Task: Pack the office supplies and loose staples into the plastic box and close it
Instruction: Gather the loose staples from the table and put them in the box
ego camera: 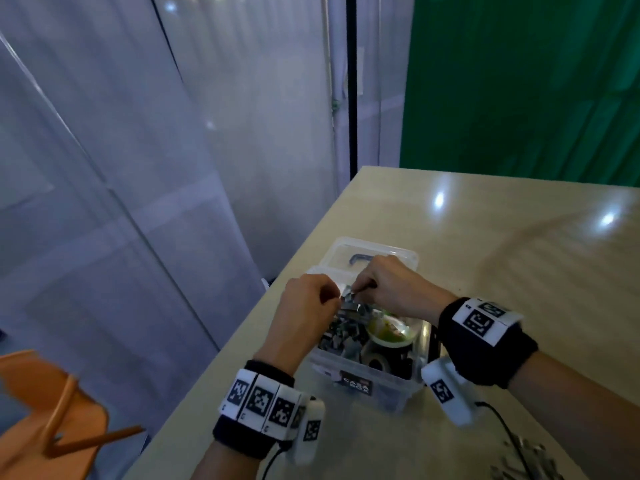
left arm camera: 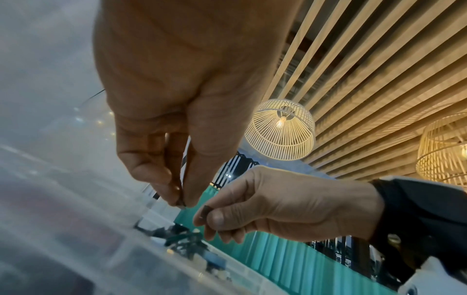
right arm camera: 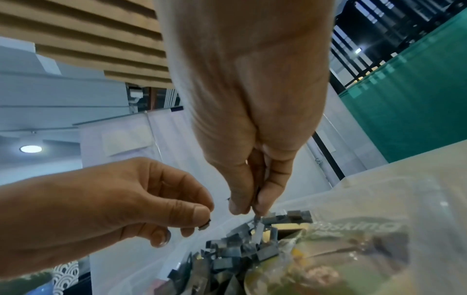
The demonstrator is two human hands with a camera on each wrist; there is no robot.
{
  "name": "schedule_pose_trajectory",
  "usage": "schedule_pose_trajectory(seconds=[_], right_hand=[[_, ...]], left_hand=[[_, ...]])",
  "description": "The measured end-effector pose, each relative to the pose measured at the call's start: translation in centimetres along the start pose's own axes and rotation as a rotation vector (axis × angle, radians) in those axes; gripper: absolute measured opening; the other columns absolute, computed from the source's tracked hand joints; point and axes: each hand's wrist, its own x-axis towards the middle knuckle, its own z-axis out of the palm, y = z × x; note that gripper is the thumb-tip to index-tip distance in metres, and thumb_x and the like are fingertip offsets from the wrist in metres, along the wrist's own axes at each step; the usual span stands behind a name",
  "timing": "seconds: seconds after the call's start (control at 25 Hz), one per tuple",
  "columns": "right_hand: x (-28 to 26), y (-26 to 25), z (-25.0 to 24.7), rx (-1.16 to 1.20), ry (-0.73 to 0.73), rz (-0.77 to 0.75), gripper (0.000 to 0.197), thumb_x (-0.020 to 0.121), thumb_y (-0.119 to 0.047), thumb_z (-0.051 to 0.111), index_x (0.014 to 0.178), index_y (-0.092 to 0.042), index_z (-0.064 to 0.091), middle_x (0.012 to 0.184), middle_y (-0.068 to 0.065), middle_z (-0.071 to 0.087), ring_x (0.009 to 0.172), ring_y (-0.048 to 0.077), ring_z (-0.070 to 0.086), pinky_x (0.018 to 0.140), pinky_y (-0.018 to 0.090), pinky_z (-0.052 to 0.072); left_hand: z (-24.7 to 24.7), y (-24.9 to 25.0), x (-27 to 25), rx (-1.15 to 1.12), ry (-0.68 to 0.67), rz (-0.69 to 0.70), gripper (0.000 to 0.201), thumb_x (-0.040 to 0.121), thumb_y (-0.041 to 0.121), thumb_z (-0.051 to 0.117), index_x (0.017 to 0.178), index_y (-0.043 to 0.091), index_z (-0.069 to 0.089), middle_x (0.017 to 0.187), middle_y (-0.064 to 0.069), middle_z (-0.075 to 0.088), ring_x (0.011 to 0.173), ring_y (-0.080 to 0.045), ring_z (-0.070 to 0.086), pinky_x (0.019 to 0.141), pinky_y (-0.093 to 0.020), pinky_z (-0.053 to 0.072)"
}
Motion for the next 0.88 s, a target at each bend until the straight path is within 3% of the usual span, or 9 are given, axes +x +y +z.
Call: schedule_pose_trajectory(seconds=[0.12,0.28,0.4,0.48,0.68,0.88], right_hand=[[1.9,-0.6,0.9,-0.03,0.012,0.017,0.008,0.085,-0.01,0.075,0.086,-0.014,0.082,0.078,-0.002,0.074,0.067,0.003,0.065,0.063,0.021,0.049],[2.3,-0.9,0.4,-0.092,0.037,0.039,0.017,0.086,-0.017,0.078,0.102,-0.013,0.077,0.078,-0.004,0.065,0.068,0.007,0.059,0.059,0.019,0.042],[1.2,-0.6,-1.3,-0.082,0.09,0.059,0.019,0.087,-0.012,0.076,0.106,-0.011,0.077,0.086,-0.001,0.071,0.078,0.011,0.066,0.072,0.026,0.055],[-0.2,-0.2,-2.5,-0.026,0.13,0.079,0.015,0.089,-0.012,0.075,0.103,-0.012,0.078,0.092,-0.004,0.073,0.08,0.002,0.066,0.08,0.026,0.058],[-4.1,1.0,-4.5,0.047,0.149,0.104,0.01,0.088,-0.018,0.076,0.097,-0.019,0.08,0.081,-0.013,0.072,0.071,-0.008,0.065,0.063,0.006,0.047],[-9.8,3.0,-5.8,0.048,0.157,0.138,0.011,0.086,-0.018,0.077,0.096,-0.019,0.08,0.07,-0.015,0.068,0.068,-0.008,0.064,0.061,0.007,0.045]], left_hand=[[0.1,-0.5,1.3,0.025,-0.051,0.001,0.007,0.086,0.013,0.071,0.088,0.013,0.077,0.085,-0.001,0.075,0.076,-0.012,0.068,0.078,-0.034,0.058],[-0.4,-0.6,1.9,0.027,-0.105,0.017,0.014,0.088,0.01,0.069,0.098,0.013,0.078,0.094,-0.004,0.076,0.083,-0.015,0.069,0.082,-0.031,0.057],[-1.2,-0.4,1.7,-0.016,-0.057,0.037,0.014,0.088,0.008,0.066,0.094,0.012,0.078,0.09,-0.002,0.076,0.08,-0.012,0.069,0.08,-0.03,0.057],[-1.5,0.5,1.5,-0.054,-0.042,0.057,0.013,0.089,0.01,0.065,0.093,0.013,0.077,0.088,0.001,0.075,0.08,-0.01,0.068,0.08,-0.029,0.057],[-0.4,4.3,1.0,-0.102,-0.059,0.151,0.011,0.09,0.017,0.066,0.092,0.016,0.077,0.085,0.006,0.074,0.074,-0.003,0.066,0.071,-0.015,0.053],[3.5,9.0,-0.2,-0.11,-0.154,0.235,0.013,0.091,0.019,0.066,0.099,0.017,0.077,0.091,0.004,0.075,0.077,-0.003,0.065,0.071,-0.007,0.047]])
